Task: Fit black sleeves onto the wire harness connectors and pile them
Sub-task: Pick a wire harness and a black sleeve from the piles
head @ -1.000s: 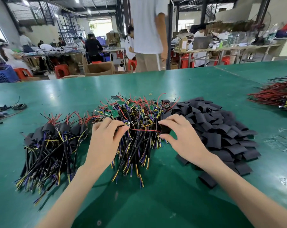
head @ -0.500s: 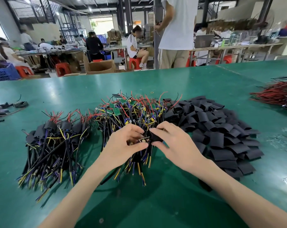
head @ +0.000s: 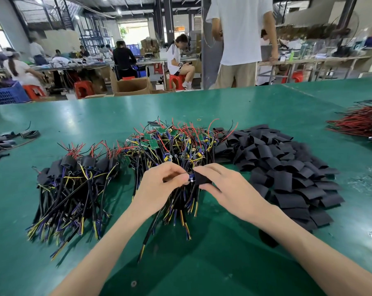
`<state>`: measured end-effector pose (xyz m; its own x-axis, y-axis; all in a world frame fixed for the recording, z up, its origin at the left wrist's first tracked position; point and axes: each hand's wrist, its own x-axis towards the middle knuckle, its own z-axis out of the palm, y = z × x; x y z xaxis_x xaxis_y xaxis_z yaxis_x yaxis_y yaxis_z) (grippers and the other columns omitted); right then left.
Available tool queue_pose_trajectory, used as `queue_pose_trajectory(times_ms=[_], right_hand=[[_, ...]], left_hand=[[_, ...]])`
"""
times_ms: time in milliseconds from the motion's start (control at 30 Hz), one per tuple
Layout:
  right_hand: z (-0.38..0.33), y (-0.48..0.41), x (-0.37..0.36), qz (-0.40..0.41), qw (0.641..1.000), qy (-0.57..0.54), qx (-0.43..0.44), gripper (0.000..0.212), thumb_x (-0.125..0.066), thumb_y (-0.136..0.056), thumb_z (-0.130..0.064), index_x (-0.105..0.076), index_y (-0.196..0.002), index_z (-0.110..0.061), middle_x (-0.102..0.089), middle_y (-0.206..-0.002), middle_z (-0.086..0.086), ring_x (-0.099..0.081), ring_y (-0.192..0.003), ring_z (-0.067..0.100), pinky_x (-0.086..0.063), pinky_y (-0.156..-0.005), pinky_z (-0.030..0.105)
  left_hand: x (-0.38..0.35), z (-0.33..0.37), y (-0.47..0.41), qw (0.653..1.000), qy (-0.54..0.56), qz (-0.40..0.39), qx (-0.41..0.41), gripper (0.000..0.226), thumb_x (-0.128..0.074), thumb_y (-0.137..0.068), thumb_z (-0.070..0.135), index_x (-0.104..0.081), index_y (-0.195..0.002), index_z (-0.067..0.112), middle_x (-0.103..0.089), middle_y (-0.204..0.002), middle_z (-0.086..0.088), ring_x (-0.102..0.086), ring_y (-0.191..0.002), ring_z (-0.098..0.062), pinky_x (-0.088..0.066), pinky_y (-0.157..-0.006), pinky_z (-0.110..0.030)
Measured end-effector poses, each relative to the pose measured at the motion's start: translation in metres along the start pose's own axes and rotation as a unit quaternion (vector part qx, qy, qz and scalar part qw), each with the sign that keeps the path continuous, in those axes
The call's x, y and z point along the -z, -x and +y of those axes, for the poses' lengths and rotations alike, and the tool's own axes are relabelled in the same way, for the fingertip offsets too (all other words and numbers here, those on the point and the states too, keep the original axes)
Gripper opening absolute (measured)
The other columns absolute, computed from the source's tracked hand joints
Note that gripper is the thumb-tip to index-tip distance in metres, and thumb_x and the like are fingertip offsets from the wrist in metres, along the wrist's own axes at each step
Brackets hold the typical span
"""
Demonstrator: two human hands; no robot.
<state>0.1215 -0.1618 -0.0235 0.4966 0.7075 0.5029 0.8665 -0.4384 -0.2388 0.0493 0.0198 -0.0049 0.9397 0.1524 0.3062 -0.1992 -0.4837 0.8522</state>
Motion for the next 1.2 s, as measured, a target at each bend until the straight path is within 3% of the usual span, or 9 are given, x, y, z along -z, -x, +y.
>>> queue_pose_trajectory(times_ms=[333,500,600,733,833,1067,1200], right_hand=[[0.001,0.000,0.006,0.000,0.996,-0.093,0.011,0.039,-0.066,-0.086,-0.016,-0.060,-0.124,-0.008,-0.064,-0.113,0.004,-0.062,-0.097,0.021,-0.046,-0.089,0.031],[-0.003,0.001,0.001,-0.007,0.998,-0.050,0.027,0.038,-0.061,-0.091,-0.019,-0.056,-0.127,-0.010,-0.060,-0.117,0.005,-0.060,-0.101,0.025,-0.047,-0.089,0.039],[-0.006,0.003,-0.001,-0.011,1.000,-0.004,0.023,0.039,-0.056,-0.094,-0.021,-0.051,-0.131,-0.010,-0.057,-0.122,0.006,-0.060,-0.099,0.029,-0.048,-0.085,0.044],[-0.012,0.003,0.000,0.013,0.999,0.041,0.034,0.036,-0.059,-0.092,-0.016,-0.055,-0.127,-0.006,-0.059,-0.117,0.009,-0.063,-0.088,0.033,-0.054,-0.072,0.047],[-0.016,0.003,-0.001,0.037,0.998,0.041,0.027,0.033,-0.060,-0.091,-0.014,-0.058,-0.122,-0.004,-0.060,-0.113,0.010,-0.064,-0.083,0.033,-0.055,-0.067,0.047],[-0.021,0.003,-0.001,0.082,0.994,0.057,0.033,0.034,-0.070,-0.082,-0.011,-0.064,-0.115,-0.005,-0.065,-0.103,0.011,-0.064,-0.067,0.029,-0.055,-0.051,0.038],[-0.019,0.002,-0.001,0.120,0.989,0.066,0.055,0.037,-0.076,-0.076,-0.003,-0.067,-0.111,-0.005,-0.066,-0.106,0.012,-0.066,-0.070,0.027,-0.056,-0.053,0.036]], left_hand=[[-0.001,0.000,0.001,0.997,-0.057,-0.027,-0.032,0.010,-0.070,-0.082,0.013,-0.067,-0.084,0.023,-0.072,-0.082,0.011,-0.064,-0.081,0.002,-0.041,-0.078,-0.006],[-0.004,0.000,0.002,0.996,-0.084,0.015,-0.032,0.013,-0.072,-0.080,0.012,-0.066,-0.080,0.024,-0.062,-0.067,0.016,-0.055,-0.069,0.003,-0.036,-0.068,-0.006],[-0.006,0.000,0.002,0.997,-0.071,0.039,-0.014,0.017,-0.073,-0.079,0.014,-0.061,-0.078,0.025,-0.061,-0.061,0.022,-0.053,-0.063,0.005,-0.038,-0.063,-0.007],[-0.007,-0.001,0.001,0.996,-0.044,0.073,0.024,0.010,-0.072,-0.081,0.019,-0.062,-0.080,0.018,-0.066,-0.072,-0.002,-0.055,-0.067,-0.010,-0.041,-0.065,-0.018],[-0.008,-0.002,0.001,0.995,-0.023,0.086,0.042,0.009,-0.070,-0.083,0.021,-0.064,-0.079,0.016,-0.064,-0.071,-0.002,-0.051,-0.063,-0.011,-0.041,-0.066,-0.028],[-0.010,-0.003,0.001,0.991,0.032,0.103,0.081,0.015,-0.070,-0.084,0.028,-0.065,-0.076,0.016,-0.058,-0.067,0.002,-0.046,-0.062,-0.009,-0.039,-0.066,-0.027],[-0.009,-0.003,0.000,0.982,0.105,0.103,0.119,0.017,-0.069,-0.085,0.027,-0.064,-0.075,0.014,-0.054,-0.054,0.017,-0.043,-0.052,0.002,-0.036,-0.058,-0.013]])
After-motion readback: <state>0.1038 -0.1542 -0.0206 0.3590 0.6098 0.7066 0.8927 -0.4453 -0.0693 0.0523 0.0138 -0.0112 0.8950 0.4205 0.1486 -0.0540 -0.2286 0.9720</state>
